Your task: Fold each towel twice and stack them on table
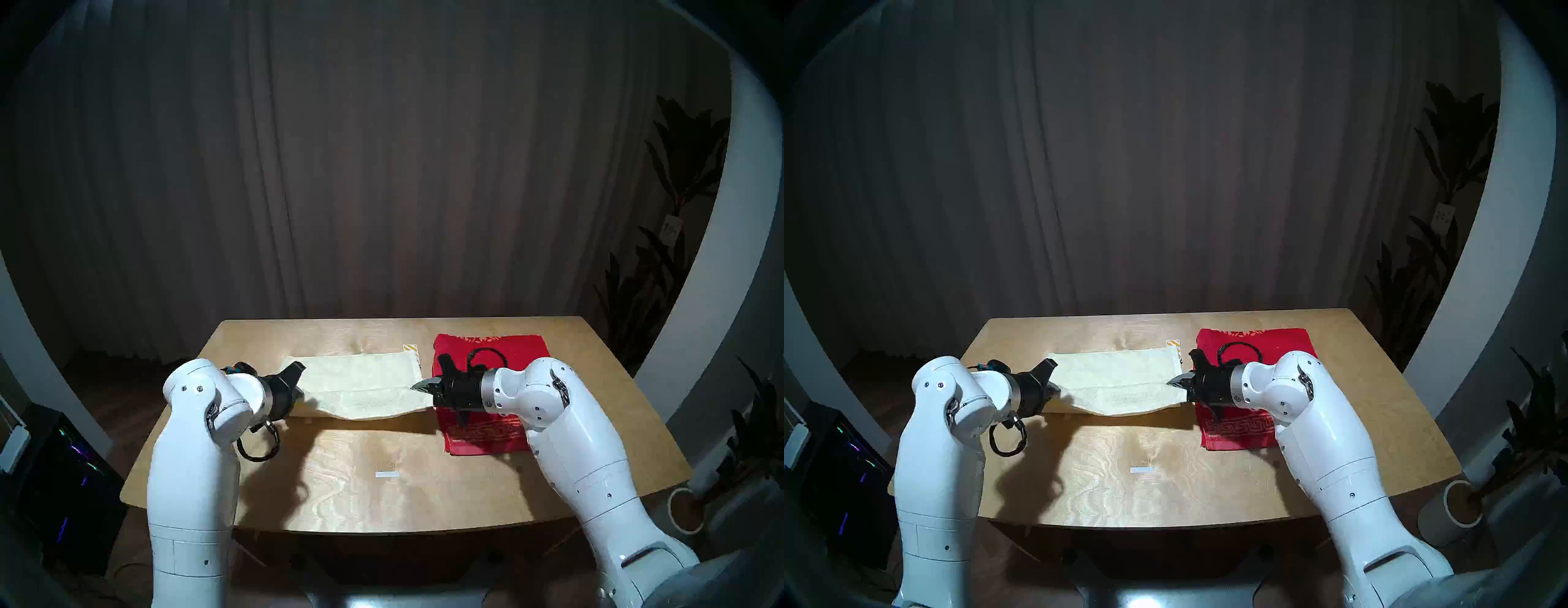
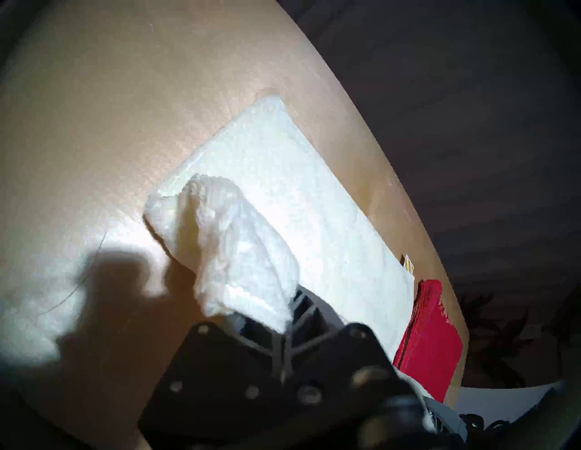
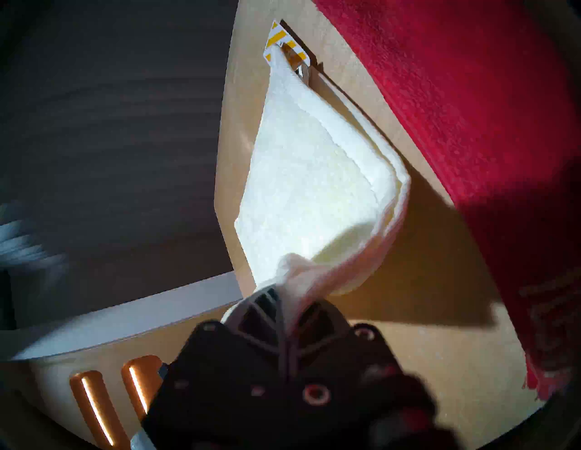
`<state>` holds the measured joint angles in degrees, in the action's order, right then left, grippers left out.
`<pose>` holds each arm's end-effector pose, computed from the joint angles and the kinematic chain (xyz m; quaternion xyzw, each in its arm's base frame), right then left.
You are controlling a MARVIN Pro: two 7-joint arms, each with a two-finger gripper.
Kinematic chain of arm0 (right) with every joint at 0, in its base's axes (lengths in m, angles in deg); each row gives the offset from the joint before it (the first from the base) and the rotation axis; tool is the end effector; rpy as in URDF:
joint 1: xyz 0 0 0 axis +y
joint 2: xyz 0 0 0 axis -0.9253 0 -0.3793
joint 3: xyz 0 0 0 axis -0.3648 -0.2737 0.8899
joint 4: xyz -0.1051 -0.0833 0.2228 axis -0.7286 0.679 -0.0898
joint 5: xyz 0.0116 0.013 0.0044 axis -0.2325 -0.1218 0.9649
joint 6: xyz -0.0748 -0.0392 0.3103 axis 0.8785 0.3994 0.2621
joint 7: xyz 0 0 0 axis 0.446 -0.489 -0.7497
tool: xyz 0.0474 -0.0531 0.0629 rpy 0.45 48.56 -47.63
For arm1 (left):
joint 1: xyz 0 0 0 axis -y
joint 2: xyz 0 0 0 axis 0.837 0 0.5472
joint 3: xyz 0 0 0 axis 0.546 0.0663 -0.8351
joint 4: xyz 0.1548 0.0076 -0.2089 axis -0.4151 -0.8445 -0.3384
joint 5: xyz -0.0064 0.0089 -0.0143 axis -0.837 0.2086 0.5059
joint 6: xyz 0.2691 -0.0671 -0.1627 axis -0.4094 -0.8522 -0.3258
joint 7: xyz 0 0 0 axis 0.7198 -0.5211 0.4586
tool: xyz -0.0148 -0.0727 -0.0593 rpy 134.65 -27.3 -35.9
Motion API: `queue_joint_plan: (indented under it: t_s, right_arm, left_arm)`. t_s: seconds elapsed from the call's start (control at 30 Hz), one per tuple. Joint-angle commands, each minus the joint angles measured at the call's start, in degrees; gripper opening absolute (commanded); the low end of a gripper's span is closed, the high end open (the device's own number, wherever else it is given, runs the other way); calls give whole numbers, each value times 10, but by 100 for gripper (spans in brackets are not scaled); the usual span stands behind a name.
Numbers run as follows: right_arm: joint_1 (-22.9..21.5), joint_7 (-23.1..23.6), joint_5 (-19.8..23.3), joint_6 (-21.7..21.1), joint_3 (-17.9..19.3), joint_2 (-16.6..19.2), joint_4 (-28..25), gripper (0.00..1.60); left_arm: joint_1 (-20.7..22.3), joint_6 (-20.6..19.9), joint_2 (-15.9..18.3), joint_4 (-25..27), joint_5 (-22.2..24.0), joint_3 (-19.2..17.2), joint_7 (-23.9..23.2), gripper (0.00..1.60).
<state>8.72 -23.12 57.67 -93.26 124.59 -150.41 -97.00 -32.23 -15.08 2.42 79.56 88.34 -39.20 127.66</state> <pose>0.4377 0.0579 -0.2712 -0.8028 0.3032 -0.0875 0.5058 0.3912 0.0420 -0.2262 0.8499 0.3708 0.2966 0.2285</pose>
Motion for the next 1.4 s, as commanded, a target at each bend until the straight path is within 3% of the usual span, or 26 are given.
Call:
queue_joint_plan:
  t_s: [0.0,0.53,0.8,1.37]
  right_arm:
    - [-51,5,8,12,-1,-27,22,0]
    - [-123,11,-5,37,-16,-60,114,0]
    - [-152,21,-11,49,-18,-66,153,0]
    - [-225,73,-55,66,-21,-85,295,0]
  left_arm:
    - [64,11,10,-14,1,2,12,0]
    - [150,20,19,-127,4,30,19,0]
    - [177,21,30,-153,0,36,18,0]
    - [252,13,43,-278,-21,61,4,0]
